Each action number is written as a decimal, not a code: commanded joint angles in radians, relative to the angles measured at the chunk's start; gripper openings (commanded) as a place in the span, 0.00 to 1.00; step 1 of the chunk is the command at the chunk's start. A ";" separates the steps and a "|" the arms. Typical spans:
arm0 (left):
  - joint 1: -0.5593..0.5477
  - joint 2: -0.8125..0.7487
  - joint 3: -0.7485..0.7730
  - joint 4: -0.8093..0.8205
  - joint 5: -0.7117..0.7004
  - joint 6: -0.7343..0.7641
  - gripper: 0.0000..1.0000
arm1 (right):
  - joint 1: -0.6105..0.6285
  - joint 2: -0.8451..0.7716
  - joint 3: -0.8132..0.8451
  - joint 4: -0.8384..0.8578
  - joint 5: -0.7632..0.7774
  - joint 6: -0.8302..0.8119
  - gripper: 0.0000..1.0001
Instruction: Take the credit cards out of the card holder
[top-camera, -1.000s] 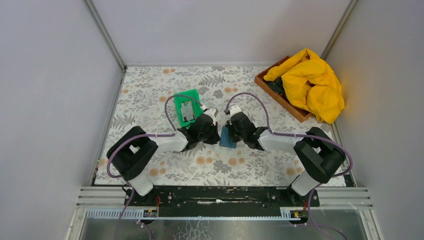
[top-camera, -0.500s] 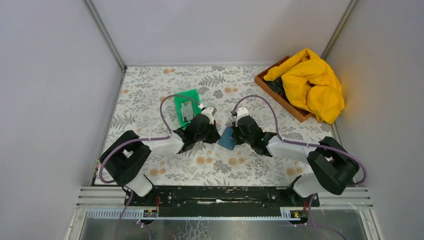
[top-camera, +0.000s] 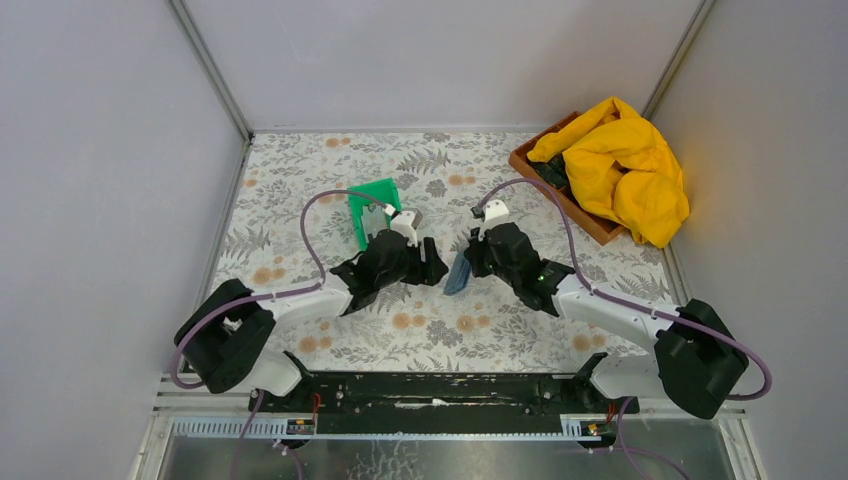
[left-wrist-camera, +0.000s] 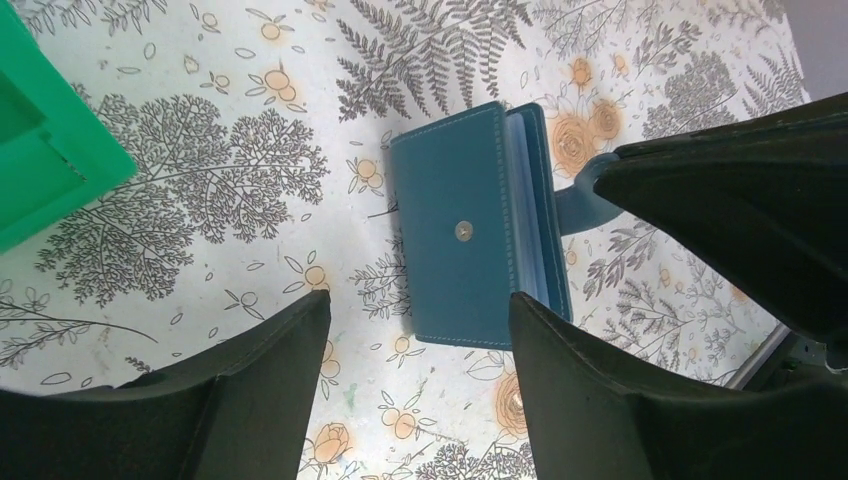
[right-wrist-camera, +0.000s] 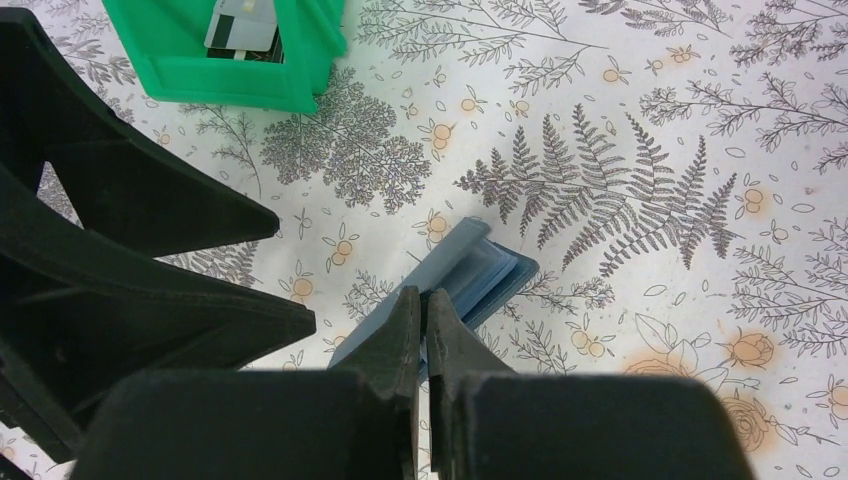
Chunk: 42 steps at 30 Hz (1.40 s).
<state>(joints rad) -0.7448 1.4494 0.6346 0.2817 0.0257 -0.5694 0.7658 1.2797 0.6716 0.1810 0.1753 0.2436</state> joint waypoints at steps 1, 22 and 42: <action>0.005 -0.045 -0.019 0.071 -0.043 0.013 0.73 | 0.007 -0.047 0.055 -0.022 0.027 -0.011 0.00; 0.004 -0.065 -0.035 0.118 0.033 0.015 0.00 | 0.007 -0.132 -0.049 -0.084 0.123 0.019 0.00; -0.094 -0.033 -0.017 0.256 0.297 0.103 0.47 | 0.008 -0.143 -0.036 -0.089 0.094 0.022 0.00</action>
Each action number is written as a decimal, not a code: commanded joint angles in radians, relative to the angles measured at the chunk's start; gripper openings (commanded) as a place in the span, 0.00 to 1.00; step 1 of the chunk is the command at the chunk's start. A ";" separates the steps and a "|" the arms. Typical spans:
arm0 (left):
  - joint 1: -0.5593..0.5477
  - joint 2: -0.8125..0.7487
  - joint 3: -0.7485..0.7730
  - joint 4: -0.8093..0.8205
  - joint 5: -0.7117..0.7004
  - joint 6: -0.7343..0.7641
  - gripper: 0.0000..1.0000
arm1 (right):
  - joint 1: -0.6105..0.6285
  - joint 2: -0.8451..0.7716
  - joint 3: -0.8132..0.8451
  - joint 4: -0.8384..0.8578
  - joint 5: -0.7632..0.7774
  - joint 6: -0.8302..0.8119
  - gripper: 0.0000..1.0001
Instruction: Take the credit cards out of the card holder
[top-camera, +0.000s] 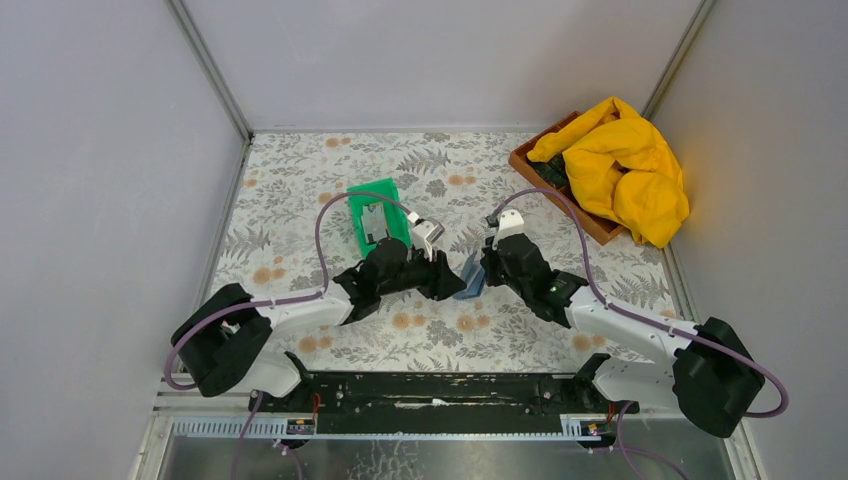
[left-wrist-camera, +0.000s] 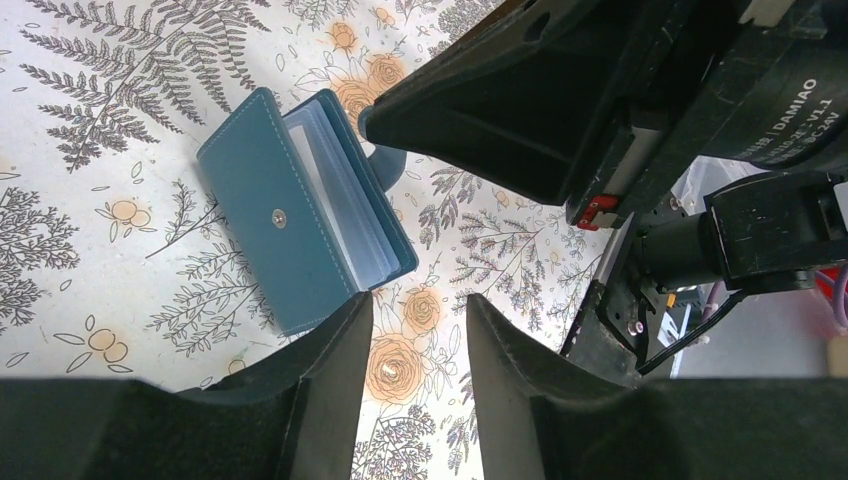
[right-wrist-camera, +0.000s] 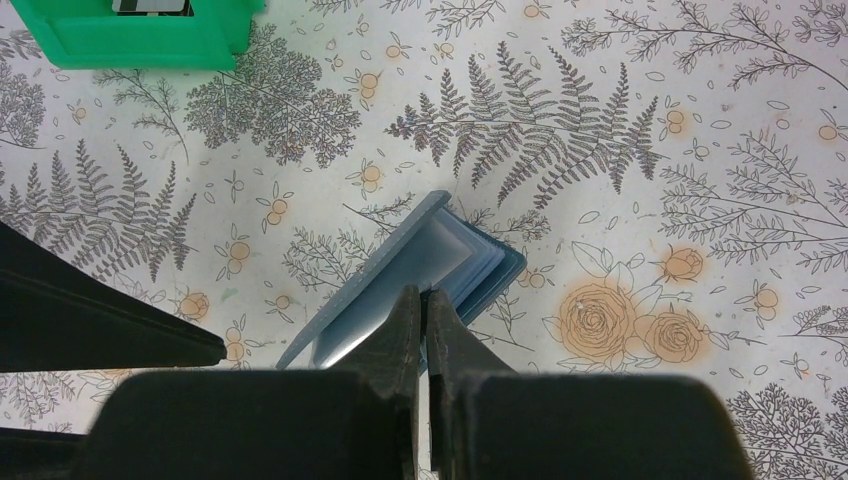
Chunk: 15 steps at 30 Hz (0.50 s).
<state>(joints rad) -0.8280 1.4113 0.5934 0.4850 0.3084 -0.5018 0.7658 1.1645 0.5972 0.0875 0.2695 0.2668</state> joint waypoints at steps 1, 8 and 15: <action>-0.014 0.007 0.027 0.045 0.008 0.038 0.47 | 0.009 -0.029 0.041 0.002 -0.002 0.000 0.00; -0.029 0.026 0.044 0.024 -0.002 0.055 0.45 | 0.008 -0.069 0.056 -0.010 -0.024 0.005 0.00; -0.051 0.042 0.068 -0.021 -0.037 0.080 0.44 | 0.007 -0.078 0.063 -0.019 -0.023 -0.003 0.00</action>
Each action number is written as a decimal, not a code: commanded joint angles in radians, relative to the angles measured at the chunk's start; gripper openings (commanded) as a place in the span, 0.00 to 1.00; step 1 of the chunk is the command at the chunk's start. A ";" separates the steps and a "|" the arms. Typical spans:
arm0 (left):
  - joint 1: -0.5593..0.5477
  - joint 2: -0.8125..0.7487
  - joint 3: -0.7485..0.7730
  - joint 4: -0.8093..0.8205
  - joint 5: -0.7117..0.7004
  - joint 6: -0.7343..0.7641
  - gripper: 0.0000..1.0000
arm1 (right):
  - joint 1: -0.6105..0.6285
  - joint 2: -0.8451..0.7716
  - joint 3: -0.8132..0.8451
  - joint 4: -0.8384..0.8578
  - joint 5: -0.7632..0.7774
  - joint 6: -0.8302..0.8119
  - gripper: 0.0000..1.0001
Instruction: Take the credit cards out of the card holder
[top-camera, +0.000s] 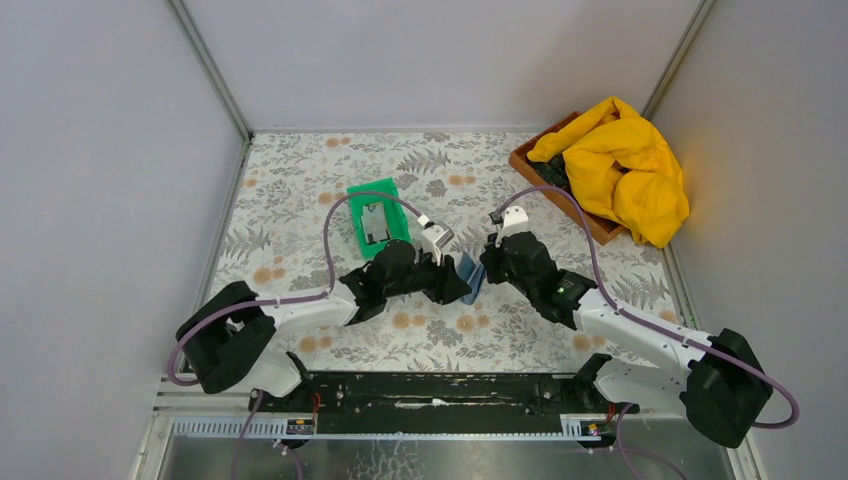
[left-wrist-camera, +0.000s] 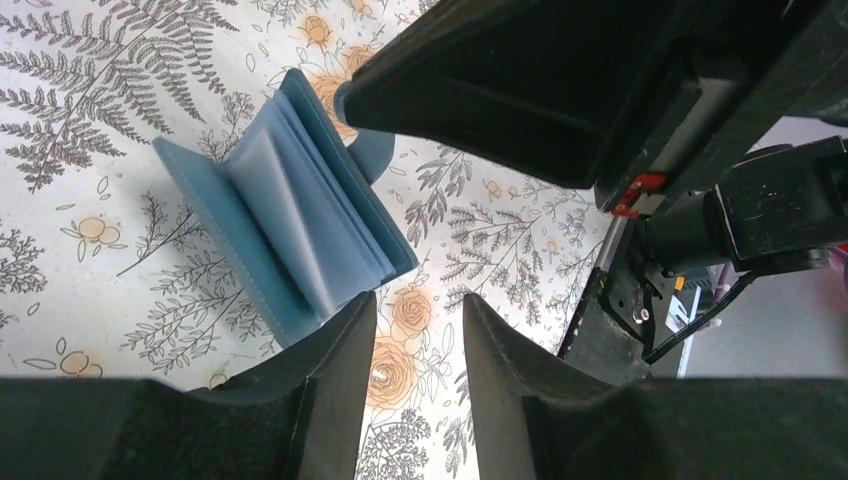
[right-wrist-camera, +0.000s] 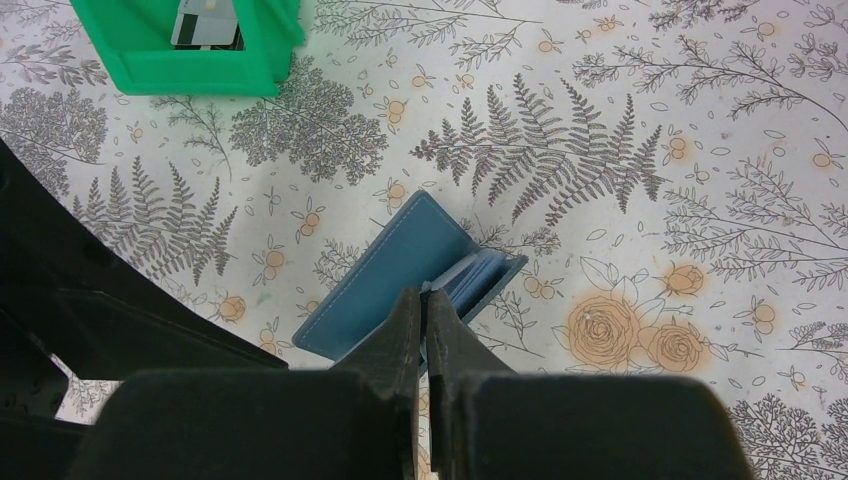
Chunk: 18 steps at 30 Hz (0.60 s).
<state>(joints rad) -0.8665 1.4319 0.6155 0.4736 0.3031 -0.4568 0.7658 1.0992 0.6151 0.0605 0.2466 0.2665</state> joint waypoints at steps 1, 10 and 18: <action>-0.014 0.033 0.057 -0.024 -0.038 0.036 0.44 | 0.008 -0.010 0.044 0.009 0.000 -0.002 0.00; -0.016 0.208 0.136 -0.105 -0.114 -0.004 0.35 | 0.008 -0.038 0.009 0.022 -0.001 0.019 0.00; -0.016 0.253 0.160 -0.140 -0.156 -0.012 0.33 | 0.007 -0.070 -0.010 0.005 0.024 0.016 0.00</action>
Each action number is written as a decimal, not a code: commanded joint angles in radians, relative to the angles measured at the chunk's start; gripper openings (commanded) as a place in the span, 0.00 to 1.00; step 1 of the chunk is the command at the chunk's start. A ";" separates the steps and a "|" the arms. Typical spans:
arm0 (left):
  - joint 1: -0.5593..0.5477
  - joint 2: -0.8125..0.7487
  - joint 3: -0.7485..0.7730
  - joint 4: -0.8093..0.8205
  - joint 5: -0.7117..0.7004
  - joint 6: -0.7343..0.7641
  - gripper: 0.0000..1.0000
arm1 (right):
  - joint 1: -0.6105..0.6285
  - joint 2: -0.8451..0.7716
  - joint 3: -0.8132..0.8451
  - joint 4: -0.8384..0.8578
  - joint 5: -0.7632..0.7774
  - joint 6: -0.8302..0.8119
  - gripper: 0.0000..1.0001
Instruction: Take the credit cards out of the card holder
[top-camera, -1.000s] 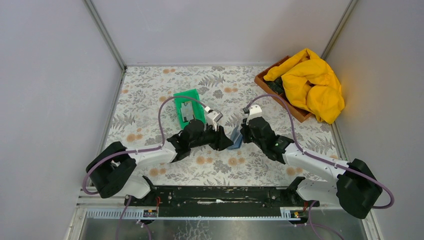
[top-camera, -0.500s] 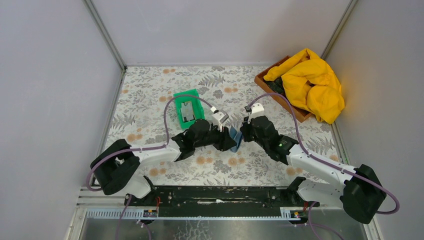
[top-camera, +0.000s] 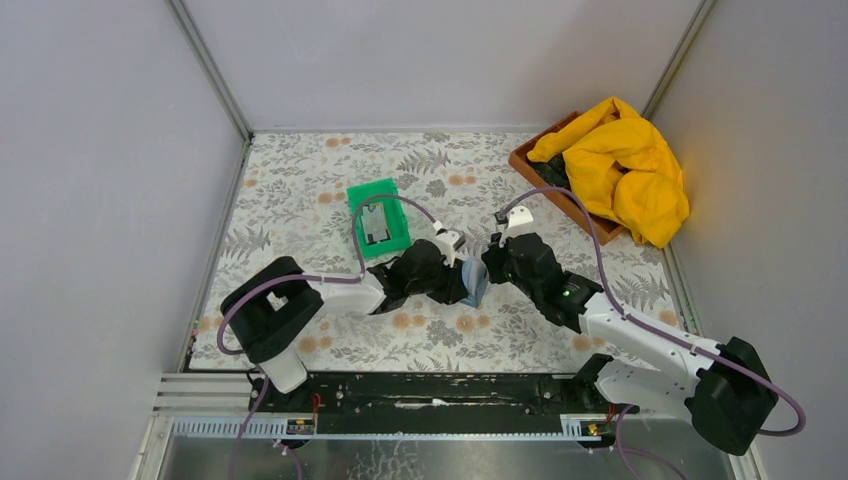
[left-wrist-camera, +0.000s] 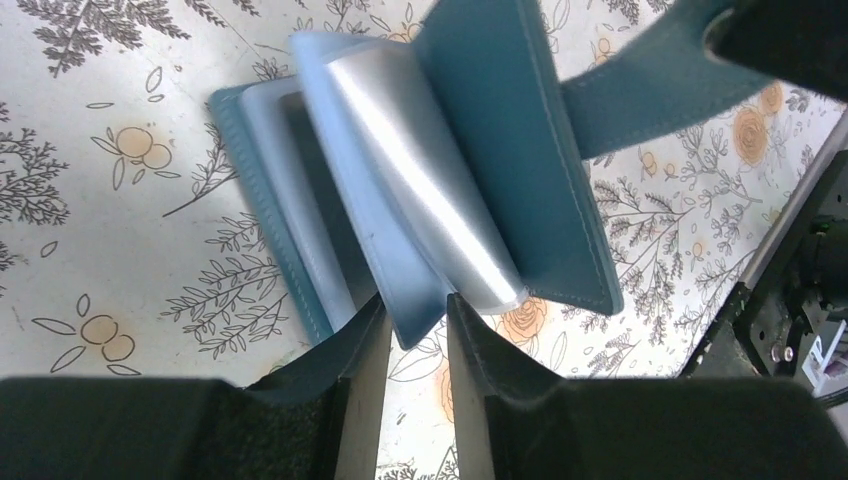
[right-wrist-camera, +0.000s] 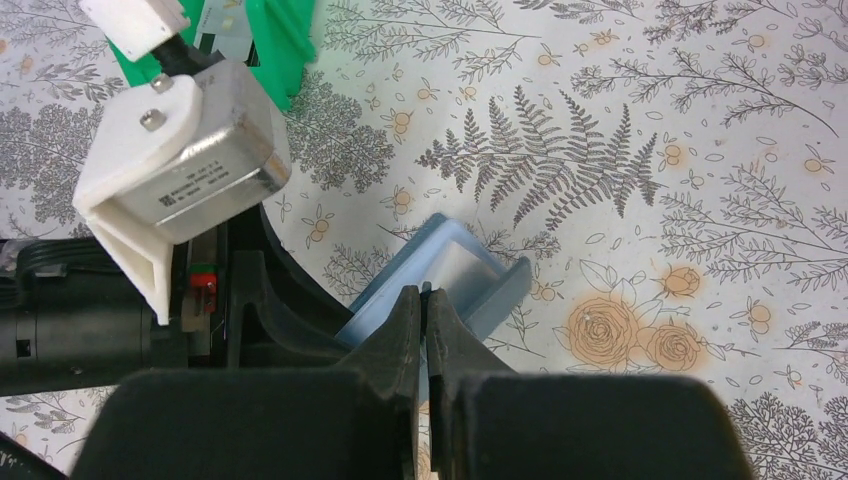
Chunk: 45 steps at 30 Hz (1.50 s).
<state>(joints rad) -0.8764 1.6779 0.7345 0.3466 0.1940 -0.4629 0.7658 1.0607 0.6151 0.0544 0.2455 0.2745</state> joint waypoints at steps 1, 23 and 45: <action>-0.006 0.011 0.042 -0.017 -0.053 -0.007 0.33 | 0.008 -0.034 -0.013 0.008 0.029 0.011 0.00; -0.006 0.036 -0.019 0.261 0.121 -0.036 0.61 | 0.007 -0.053 -0.098 -0.075 0.131 0.106 0.02; -0.111 0.163 0.117 0.278 0.204 0.010 0.65 | -0.002 -0.071 -0.089 -0.113 0.180 0.158 0.61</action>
<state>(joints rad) -0.9733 1.7947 0.8040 0.5846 0.3851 -0.4839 0.7635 1.0168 0.5053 -0.0738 0.4095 0.4164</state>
